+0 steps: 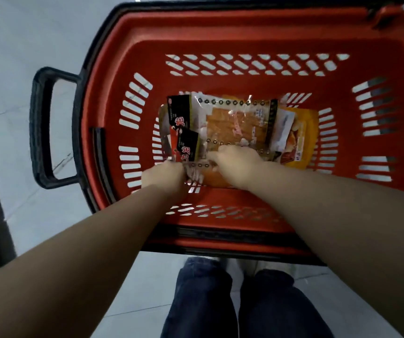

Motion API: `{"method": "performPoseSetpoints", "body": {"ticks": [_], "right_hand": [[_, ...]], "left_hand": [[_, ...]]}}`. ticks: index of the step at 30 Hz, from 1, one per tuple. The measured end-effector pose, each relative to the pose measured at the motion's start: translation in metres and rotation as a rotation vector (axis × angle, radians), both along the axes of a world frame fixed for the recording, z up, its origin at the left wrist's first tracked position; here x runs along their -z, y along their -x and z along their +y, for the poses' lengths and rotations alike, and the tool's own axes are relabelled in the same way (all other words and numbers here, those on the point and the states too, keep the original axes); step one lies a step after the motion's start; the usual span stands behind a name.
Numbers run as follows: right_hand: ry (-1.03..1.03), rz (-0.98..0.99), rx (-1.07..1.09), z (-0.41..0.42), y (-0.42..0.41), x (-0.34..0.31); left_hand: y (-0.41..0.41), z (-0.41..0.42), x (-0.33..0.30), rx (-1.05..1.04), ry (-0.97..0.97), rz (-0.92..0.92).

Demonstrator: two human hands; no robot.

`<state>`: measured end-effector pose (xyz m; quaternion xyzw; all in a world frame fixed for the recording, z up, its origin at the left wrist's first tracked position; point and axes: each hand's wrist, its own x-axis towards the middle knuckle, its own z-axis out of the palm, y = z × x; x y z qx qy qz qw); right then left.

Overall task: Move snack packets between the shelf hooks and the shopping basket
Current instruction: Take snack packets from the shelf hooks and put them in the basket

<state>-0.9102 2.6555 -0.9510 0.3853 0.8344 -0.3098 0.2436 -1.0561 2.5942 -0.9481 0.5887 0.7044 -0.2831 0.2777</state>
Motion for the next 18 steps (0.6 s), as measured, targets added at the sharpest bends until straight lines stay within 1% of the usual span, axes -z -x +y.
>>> {"method": "performPoseSetpoints", "body": {"ticks": [3, 5, 6, 7, 9, 10, 11, 12, 14, 16, 18], "right_hand": [[0.098, 0.108, 0.233, -0.002, -0.005, 0.005], [0.207, 0.210, 0.458, -0.004, -0.015, 0.001], [0.247, 0.256, 0.574, -0.004, -0.021, -0.004], [0.280, 0.304, 0.683, -0.003, -0.026, -0.009], [0.331, 0.393, 0.857, 0.001, -0.038, -0.018], [0.350, 0.425, 0.926, 0.004, -0.043, -0.023], [0.378, 0.455, 1.008, 0.006, -0.048, -0.027], [0.420, 0.480, 1.103, 0.008, -0.053, -0.030], [0.504, 0.540, 1.285, 0.010, -0.060, -0.034], [0.518, 0.591, 1.382, 0.010, -0.068, -0.035], [0.507, 0.612, 1.470, 0.012, -0.076, -0.033]], "left_hand": [[0.007, 0.000, 0.005, -0.186, 0.006, -0.058], [0.014, -0.002, 0.007, -0.393, 0.027, -0.126], [0.015, -0.003, 0.008, -0.533, 0.020, -0.212], [0.015, -0.001, 0.009, -0.699, 0.002, -0.352], [0.009, 0.007, 0.003, -1.034, -0.037, -0.718], [0.004, 0.014, -0.002, -1.145, -0.036, -0.868], [-0.002, 0.021, -0.006, -1.200, -0.017, -0.964], [-0.009, 0.028, -0.010, -1.211, -0.002, -1.009], [-0.020, 0.041, -0.013, -1.203, -0.008, -1.061], [-0.028, 0.051, -0.014, -1.209, -0.012, -1.120], [-0.032, 0.060, -0.014, -1.164, -0.035, -1.130]]}}
